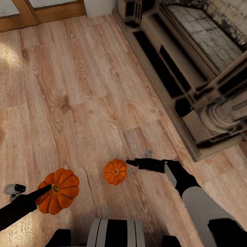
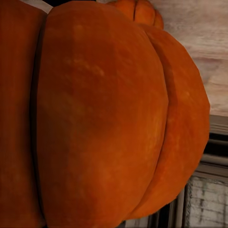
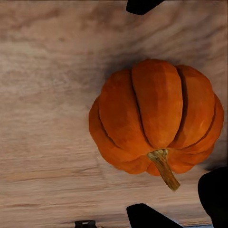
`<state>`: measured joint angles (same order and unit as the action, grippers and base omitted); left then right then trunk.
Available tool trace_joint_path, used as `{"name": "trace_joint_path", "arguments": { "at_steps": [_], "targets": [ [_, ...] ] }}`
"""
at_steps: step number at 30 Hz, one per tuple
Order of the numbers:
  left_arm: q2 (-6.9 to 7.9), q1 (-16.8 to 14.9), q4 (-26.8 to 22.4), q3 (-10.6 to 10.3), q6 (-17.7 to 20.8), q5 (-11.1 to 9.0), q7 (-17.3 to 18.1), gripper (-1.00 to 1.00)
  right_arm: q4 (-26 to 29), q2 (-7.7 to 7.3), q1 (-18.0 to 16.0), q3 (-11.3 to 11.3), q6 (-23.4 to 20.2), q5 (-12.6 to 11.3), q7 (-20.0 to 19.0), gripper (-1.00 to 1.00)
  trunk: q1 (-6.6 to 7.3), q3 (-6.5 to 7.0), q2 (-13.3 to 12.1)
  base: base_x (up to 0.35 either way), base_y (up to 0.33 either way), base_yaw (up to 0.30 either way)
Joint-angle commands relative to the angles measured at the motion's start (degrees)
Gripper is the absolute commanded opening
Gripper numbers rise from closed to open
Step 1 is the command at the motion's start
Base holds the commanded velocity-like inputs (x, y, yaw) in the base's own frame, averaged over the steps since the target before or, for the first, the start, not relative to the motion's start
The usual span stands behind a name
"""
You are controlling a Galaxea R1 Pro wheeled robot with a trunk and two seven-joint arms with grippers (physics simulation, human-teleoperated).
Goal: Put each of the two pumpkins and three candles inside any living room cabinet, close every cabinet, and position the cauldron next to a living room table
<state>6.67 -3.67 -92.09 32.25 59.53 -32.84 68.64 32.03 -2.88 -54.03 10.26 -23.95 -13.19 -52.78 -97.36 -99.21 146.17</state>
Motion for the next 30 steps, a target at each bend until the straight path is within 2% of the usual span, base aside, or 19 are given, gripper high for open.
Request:
{"name": "trace_joint_path", "arguments": {
  "at_steps": [1, 3, 6, 9, 17, 24, 30],
  "targets": [
    [0.04, -0.02, -0.01, -0.04, 0.33, -0.03, 0.16, -1.0, 0.08, -0.61, 0.0, 0.31, 0.61, -0.59, -0.04, 1.0, 0.01, -0.03, 0.01, 0.0, 0.0, 0.0],
    [0.23, 0.08, -0.02, -0.2, 0.28, 0.06, 0.35, -1.0, 0.2, -2.19, 0.09, 0.3, 2.96, -0.58, -1.28, 1.0, 0.01, -0.03, 0.01, 0.0, 0.0, 0.0],
    [1.25, 0.82, 0.14, -0.28, 0.25, 0.06, 0.57, -1.0, 0.2, -2.93, 0.14, 0.29, 4.14, -0.46, -2.79, 1.0, 0.01, -0.03, 0.01, 0.0, 0.0, 0.0],
    [1.57, 1.1, 0.15, -0.3, 0.24, 0.09, 0.65, -1.0, 0.15, -3.08, 0.14, 0.4, 4.34, -0.39, -3.28, 1.0, 0.01, -0.03, 0.01, 0.0, 0.0, 0.0],
    [1.41, 1.29, 0.18, -0.26, 0.27, 0.05, 0.59, -1.0, -0.03, -3.05, 0.12, 0.86, 4.1, -0.35, -4.31, 1.0, -0.2, -1.8, 0.12, 0.0, 0.0, 0.0],
    [1.41, 1.3, 0.3, -0.29, 0.32, 0.01, 0.51, -1.0, 0.0, -2.9, 0.09, 2.71, 4.09, 0.13, -4.51, 1.0, -0.38, -3.35, 0.21, 0.0, 0.0, 0.0],
    [1.34, 1.3, 0.28, -0.33, 0.33, 0.01, 0.47, -1.0, 0.11, -2.89, 0.09, 2.98, 4.11, 0.18, -4.53, 1.0, -0.53, -4.68, 0.29, 0.0, 0.0, 0.028]
  ]
}}
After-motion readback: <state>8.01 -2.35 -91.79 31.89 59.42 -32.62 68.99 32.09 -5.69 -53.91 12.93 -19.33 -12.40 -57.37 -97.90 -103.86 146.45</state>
